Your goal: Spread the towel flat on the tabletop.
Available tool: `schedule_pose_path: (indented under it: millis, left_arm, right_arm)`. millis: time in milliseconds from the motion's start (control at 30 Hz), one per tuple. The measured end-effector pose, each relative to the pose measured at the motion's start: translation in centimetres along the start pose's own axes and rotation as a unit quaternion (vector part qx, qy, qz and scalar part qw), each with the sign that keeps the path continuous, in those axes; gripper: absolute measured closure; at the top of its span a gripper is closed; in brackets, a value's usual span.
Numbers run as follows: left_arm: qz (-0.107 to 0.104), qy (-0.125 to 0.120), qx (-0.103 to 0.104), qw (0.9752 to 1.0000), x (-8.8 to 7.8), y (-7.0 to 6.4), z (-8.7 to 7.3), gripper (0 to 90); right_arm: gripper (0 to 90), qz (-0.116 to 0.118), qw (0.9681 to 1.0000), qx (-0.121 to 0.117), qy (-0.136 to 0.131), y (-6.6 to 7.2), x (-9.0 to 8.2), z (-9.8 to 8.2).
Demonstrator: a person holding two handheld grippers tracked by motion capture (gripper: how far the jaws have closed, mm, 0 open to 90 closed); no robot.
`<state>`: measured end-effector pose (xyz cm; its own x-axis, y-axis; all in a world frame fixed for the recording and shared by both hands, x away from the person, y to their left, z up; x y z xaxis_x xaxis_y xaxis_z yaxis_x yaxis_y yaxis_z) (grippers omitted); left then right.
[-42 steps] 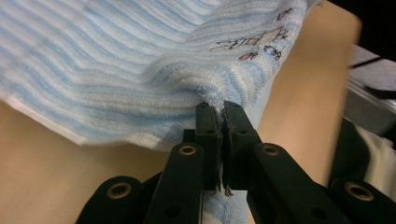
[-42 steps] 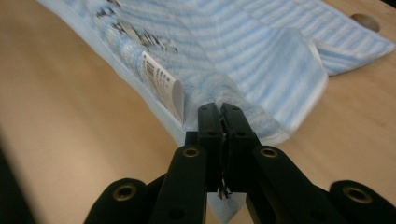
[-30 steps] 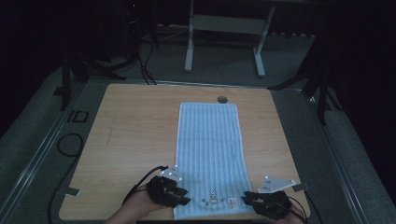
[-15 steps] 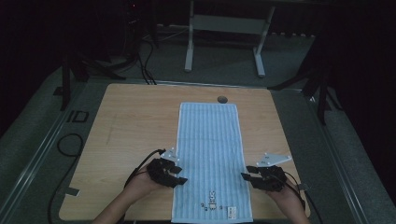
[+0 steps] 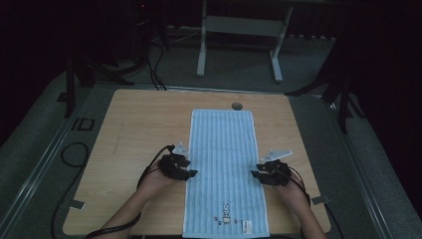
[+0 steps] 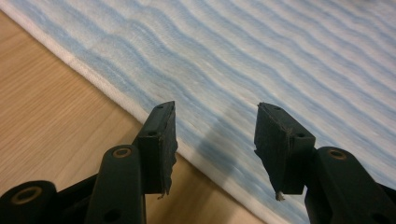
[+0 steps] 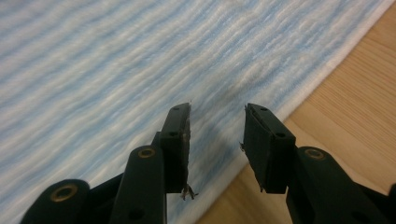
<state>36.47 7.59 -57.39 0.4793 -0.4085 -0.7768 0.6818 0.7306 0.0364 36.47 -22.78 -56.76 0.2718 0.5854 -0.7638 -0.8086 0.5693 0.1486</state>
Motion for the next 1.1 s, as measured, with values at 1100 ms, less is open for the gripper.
schedule_pose_path:
  millis: [1100]
  left_arm:
    - [0.012, 0.004, -0.004, 0.9999, -0.4, 0.6, 2.0, 42.7]
  right_arm:
    - [52.5, -0.014, 0.9994, 0.025, -0.021, -2.2, -2.7, 0.0]
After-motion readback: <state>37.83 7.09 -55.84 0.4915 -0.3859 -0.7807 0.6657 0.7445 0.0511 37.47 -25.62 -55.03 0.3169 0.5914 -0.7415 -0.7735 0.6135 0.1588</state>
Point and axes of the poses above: each handheld gripper's, and its own axes: x roughly forward along the jaws, z roughly out of its top, y roughly to its left, the point moved 5 cm from there along x, roughly forward along the jaws, and after that the axes turned 13 degrees about z, right-handed, at the moved point
